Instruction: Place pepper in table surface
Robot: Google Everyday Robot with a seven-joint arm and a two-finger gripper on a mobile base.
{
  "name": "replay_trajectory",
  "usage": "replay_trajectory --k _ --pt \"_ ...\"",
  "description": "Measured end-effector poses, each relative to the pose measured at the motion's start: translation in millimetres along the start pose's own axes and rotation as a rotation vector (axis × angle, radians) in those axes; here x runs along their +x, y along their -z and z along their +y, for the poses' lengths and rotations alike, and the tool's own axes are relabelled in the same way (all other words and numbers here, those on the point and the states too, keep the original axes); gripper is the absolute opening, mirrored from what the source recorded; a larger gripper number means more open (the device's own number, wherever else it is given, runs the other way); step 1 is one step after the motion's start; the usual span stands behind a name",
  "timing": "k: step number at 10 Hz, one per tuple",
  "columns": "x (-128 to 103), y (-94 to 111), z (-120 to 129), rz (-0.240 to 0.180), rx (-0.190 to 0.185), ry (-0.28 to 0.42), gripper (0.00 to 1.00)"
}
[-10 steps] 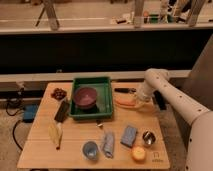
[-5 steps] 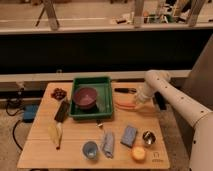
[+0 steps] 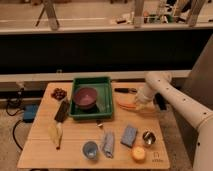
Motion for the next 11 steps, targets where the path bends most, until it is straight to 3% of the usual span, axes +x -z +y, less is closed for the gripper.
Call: replay_trajectory --k 2,4,8,11 --pt "3.2 19.6 -3.6 -0.009 0.040 -0.017 0.11" --pt "5.9 35.5 -6.3 -0.020 0.078 -0.026 0.00" --pt "7.7 52.7 -9.1 -0.086 0.110 -0.023 0.00" --pt "6.8 74.7 -0.8 -0.178 0.129 -0.004 0.00"
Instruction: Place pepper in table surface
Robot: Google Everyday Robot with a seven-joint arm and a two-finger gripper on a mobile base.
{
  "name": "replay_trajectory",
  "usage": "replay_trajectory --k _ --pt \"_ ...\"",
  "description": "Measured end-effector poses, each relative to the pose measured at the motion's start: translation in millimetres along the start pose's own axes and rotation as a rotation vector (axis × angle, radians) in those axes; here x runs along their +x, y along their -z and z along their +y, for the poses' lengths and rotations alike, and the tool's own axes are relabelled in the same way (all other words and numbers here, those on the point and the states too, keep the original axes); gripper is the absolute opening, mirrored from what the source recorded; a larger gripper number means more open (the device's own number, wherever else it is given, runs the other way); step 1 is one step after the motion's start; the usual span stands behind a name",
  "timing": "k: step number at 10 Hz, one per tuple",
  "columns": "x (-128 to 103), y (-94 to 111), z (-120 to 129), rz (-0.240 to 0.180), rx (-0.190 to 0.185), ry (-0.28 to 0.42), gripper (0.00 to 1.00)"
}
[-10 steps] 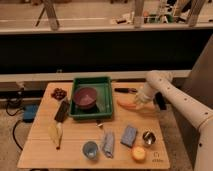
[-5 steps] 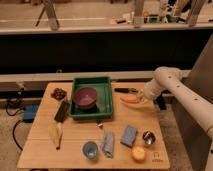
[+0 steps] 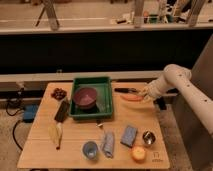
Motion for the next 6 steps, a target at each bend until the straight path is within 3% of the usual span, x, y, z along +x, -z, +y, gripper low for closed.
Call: replay_trajectory --k 6 --pt "-18.4 36.2 17.5 -0.156 0.040 0.072 0.00"
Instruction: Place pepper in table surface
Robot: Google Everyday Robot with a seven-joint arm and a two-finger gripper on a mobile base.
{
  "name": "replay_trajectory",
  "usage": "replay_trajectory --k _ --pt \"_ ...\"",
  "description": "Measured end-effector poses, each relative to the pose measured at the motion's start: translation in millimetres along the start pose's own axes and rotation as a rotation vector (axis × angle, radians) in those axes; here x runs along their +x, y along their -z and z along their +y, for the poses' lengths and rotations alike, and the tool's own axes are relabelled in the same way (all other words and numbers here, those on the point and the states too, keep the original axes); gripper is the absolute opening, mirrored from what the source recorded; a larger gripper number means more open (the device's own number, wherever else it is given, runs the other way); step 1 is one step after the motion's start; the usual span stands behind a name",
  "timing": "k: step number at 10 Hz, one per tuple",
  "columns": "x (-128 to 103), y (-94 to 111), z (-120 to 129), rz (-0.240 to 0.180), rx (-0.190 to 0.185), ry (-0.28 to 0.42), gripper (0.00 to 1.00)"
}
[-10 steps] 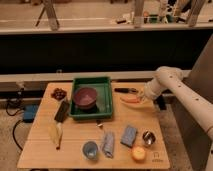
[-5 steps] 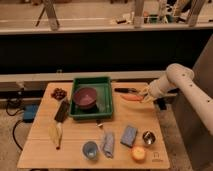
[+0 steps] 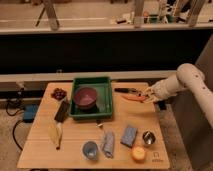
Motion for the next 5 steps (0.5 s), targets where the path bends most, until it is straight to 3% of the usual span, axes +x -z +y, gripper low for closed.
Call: replay_trajectory --k 3,5 --pt "-4.1 -0.8 0.4 -0.022 0.006 0.014 0.00" --pt "-0.4 -16.1 -3.9 0.001 -0.004 0.016 0.00"
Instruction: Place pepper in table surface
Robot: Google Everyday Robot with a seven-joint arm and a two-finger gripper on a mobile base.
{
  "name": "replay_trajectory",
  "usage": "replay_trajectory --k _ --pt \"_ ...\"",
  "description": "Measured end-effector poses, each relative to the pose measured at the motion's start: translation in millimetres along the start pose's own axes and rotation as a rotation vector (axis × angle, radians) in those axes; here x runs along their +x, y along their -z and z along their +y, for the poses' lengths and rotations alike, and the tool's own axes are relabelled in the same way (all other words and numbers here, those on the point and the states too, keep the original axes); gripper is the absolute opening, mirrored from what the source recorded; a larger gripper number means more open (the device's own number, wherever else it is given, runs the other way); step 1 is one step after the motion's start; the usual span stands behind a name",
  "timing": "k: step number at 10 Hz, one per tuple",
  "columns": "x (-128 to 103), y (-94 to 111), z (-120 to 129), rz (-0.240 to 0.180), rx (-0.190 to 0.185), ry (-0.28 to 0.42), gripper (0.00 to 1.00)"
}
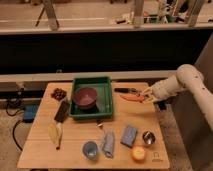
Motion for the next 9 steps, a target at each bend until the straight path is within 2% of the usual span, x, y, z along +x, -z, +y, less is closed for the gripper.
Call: replay_trajectory --k 3,7,9 --pt "5.3 -25.4 -7.9 0.024 -0.028 -0.001 0.00" --pt "32.0 -57.3 -16.8 0.043 -0.058 -0.033 0.00" --pt "45.9 -66.9 -20.8 0.045 -0.073 -0.056 0.00"
